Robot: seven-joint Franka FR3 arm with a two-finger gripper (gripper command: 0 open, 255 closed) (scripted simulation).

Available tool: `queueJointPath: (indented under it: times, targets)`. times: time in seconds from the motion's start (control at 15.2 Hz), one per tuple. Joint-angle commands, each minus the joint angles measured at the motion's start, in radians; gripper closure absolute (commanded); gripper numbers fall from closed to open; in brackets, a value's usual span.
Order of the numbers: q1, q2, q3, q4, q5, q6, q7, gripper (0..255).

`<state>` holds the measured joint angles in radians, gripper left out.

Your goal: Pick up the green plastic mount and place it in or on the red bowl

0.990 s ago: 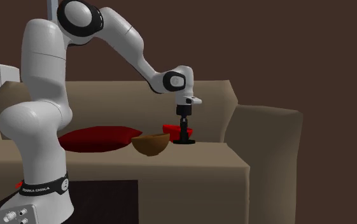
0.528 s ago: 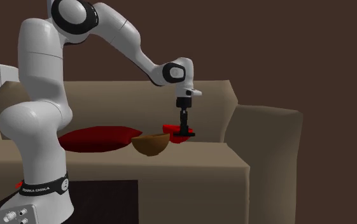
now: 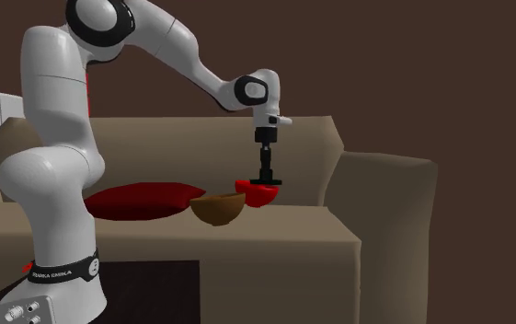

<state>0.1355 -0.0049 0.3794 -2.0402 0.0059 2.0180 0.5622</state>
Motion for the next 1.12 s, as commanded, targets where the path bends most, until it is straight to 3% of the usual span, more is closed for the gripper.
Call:
queueJointPath:
  times: [0.0, 0.33, 1.06]
  targets:
    - [0.000, -0.008, 0.000, 0.018, 0.003, -0.025, -0.002, 255]
    - [-0.002, -0.024, -0.002, 0.066, 0.009, -0.089, -0.007, 255]
    - [0.154, 0.215, 0.111, 0.350, -0.100, -0.160, 0.287, 255]
